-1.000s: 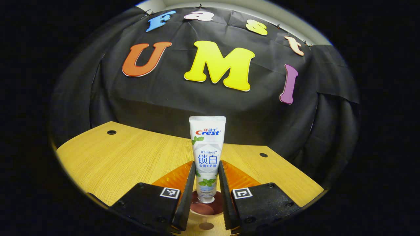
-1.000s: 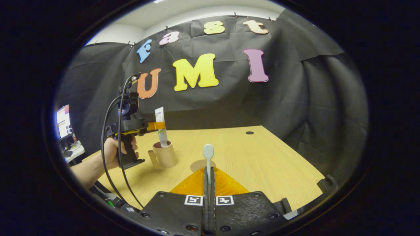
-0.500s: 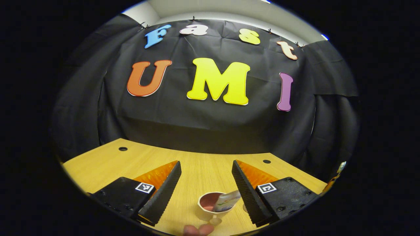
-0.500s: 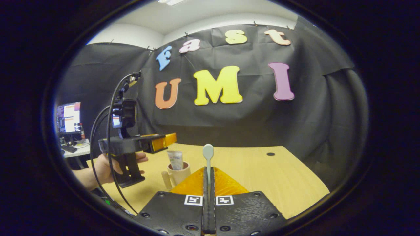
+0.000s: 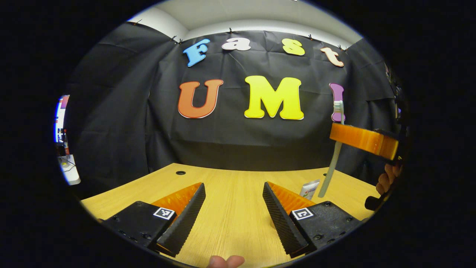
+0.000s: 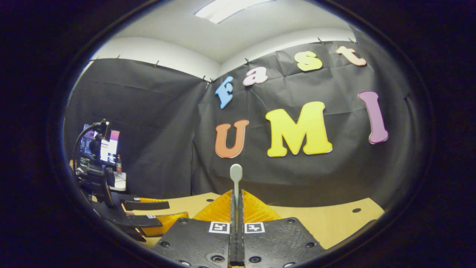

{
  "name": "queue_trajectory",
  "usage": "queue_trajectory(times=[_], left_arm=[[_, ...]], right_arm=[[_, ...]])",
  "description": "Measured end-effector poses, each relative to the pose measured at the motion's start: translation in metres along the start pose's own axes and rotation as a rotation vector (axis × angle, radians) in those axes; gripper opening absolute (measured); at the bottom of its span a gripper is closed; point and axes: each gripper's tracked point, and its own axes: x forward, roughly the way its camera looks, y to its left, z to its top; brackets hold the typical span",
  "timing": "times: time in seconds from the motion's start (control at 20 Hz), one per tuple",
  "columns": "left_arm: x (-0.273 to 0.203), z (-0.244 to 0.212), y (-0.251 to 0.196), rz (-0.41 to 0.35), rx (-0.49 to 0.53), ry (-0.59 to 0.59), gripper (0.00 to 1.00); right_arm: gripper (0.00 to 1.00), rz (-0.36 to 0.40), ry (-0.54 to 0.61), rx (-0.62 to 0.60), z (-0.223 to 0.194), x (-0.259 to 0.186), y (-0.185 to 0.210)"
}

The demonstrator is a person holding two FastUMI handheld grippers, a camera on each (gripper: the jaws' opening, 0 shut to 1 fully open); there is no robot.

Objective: Put the toothbrush and toothpaste on the desktop into the cup, then pick up the cup and place it on the coaster on the desktop.

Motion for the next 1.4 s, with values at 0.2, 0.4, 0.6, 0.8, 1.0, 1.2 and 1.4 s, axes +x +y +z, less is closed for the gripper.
queue_trajectory(times=[0.2, 0.4, 0.6, 0.8, 1.0, 1.2, 1.4], left_arm=[[-0.005, 0.000, 0.016, 0.013, 0.007, -0.012, 0.98], [-0.003, -0.007, 0.023, 0.008, 0.006, 0.002, 0.98], [-0.002, -0.009, 0.032, 0.019, 0.002, 0.007, 0.98], [-0.004, -0.008, 0.034, 0.038, 0.003, 0.011, 0.98], [-0.004, -0.006, 0.031, 0.075, 0.011, 0.054, 0.98], [0.014, 0.046, 0.003, -0.052, -0.021, 0.140, 0.97], [0.035, 0.089, -0.021, -0.149, -0.033, 0.362, 0.98]], right_arm=[[0.00, -0.007, 0.000, -0.047, -0.033, 0.031, 0.010], [0.00, -0.057, 0.056, -0.080, -0.068, 0.052, -0.004], [0.00, -0.122, 0.102, -0.008, -0.088, 0.052, -0.027], [0.43, -0.144, 0.098, -0.015, -0.095, 0.029, -0.039], [0.89, -0.152, 0.080, 0.032, -0.082, -0.007, -0.049], [0.95, -0.204, 0.133, -0.016, -0.078, -0.121, -0.087], [0.95, -0.172, 0.211, 0.045, -0.087, -0.217, -0.115]])
